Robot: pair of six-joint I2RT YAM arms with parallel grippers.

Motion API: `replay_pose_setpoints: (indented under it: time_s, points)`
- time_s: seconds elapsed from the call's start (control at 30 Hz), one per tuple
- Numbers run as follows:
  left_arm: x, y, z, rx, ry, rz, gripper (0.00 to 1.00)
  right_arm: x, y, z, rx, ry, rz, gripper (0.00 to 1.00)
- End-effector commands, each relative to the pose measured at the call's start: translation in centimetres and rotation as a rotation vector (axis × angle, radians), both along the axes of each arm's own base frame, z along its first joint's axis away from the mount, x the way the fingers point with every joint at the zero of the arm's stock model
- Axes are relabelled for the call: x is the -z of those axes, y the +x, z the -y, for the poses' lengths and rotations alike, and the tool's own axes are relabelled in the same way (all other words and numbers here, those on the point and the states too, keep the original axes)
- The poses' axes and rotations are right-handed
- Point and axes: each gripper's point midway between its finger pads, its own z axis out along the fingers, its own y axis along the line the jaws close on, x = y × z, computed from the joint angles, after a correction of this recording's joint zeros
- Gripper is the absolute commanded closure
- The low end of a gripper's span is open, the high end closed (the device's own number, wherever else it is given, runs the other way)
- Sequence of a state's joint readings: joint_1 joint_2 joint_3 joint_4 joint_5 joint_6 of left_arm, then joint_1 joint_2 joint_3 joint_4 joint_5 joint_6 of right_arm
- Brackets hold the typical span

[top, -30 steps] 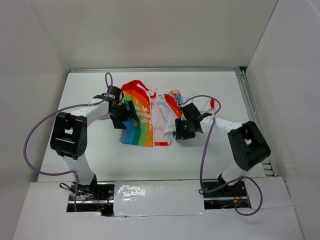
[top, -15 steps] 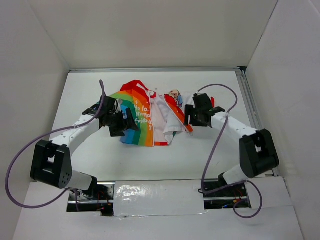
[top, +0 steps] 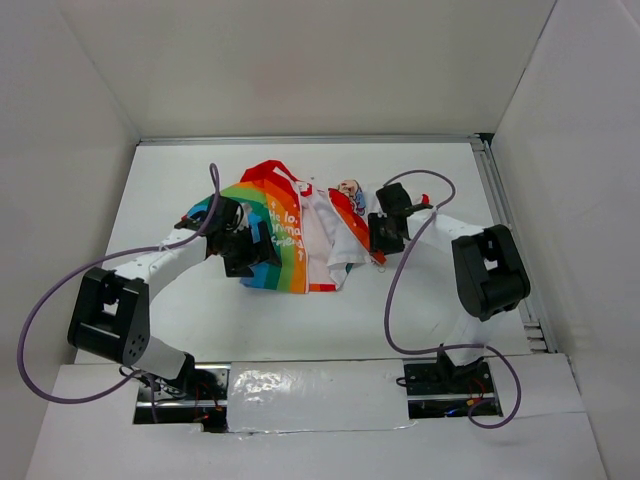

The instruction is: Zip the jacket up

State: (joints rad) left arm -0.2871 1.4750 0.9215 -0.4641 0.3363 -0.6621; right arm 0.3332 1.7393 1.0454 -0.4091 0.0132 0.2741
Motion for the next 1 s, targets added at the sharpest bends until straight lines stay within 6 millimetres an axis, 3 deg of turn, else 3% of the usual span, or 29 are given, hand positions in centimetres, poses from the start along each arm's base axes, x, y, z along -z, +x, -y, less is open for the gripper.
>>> replay_pose_setpoints:
  time_s: [0.0, 0.2, 0.23, 0.33, 0.53, 0.67, 0.8, 0.97]
  points:
    - [-0.4, 0.8, 0.3, -0.005, -0.012, 0.034, 0.01, -0.3, -0.7, -1.7, -0.081, 0.087, -0.036, 0.51]
    - [-0.5, 0.8, 0.2, 0.000, -0.008, 0.047, 0.01, 0.5, -3.2, -3.8, -0.141, 0.188, -0.089, 0.58]
    - [-0.4, 0.7, 0.1, -0.004, -0.002, 0.043, 0.01, 0.3, -3.6, -3.9, -0.150, 0.195, -0.099, 0.63]
    - [-0.4, 0.7, 0.0, -0.012, 0.002, 0.039, 0.01, -1.1, -4.2, -5.0, -0.191, 0.236, -0.073, 0.67]
    - [-0.8, 0.6, 0.1, -0.008, -0.010, 0.057, 0.01, -1.5, -5.8, -6.1, -0.217, 0.294, -0.073, 0.65]
    - [-0.6, 0.5, -0.1, -0.016, 0.005, 0.047, 0.01, -0.9, -5.5, -6.6, -0.184, 0.255, -0.071, 0.57]
    - [-0.4, 0.4, -0.4, -0.024, 0.018, 0.042, 0.01, -0.2, -5.0, -6.3, -0.095, 0.142, -0.052, 0.54]
    - [-0.5, 0.4, 0.0, -0.011, -0.001, 0.046, 0.01, -0.3, -3.8, -6.8, -0.043, 0.150, -0.004, 0.54]
